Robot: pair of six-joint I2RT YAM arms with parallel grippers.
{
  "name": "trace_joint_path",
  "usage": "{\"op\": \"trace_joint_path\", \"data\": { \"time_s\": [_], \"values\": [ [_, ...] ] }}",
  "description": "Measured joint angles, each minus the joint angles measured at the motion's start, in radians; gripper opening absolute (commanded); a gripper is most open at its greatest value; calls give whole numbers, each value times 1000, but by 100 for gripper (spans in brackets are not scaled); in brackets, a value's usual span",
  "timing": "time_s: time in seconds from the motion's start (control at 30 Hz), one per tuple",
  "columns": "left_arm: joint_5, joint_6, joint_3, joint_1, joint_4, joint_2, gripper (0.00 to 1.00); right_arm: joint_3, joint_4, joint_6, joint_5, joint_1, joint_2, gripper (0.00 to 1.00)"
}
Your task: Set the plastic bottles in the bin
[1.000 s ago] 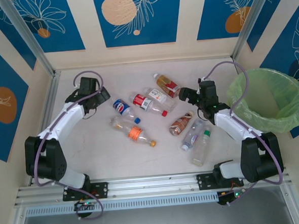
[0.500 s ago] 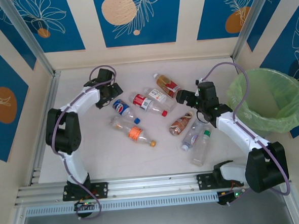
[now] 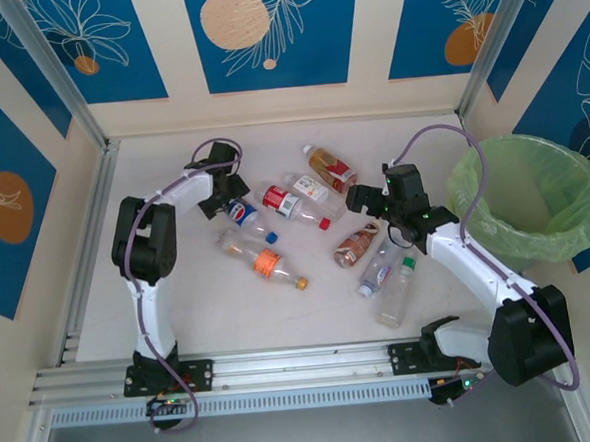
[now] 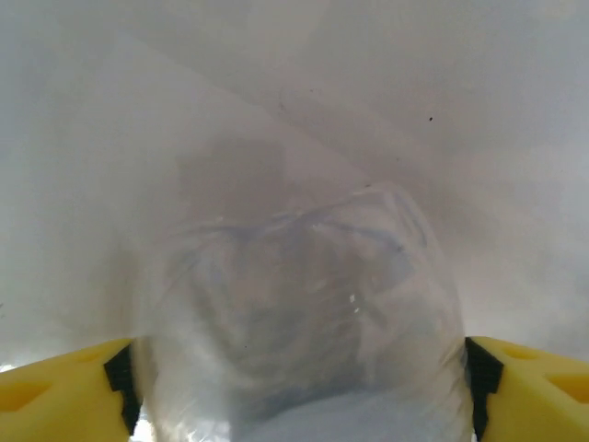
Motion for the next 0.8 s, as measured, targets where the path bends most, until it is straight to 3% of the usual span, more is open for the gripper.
{"op": "trace_joint_path", "data": {
  "time_s": [0.3, 0.6, 0.8],
  "values": [
    [-12, 44, 40, -1, 43, 39, 60, 4, -42, -4, 10, 8, -34, 99],
    [-8, 109, 43, -1, 95, 37, 58, 3, -41, 7, 5, 34, -61, 99],
    [32, 156, 32, -1, 122, -23, 58, -38, 84, 59, -69, 58, -86, 100]
  ]
}}
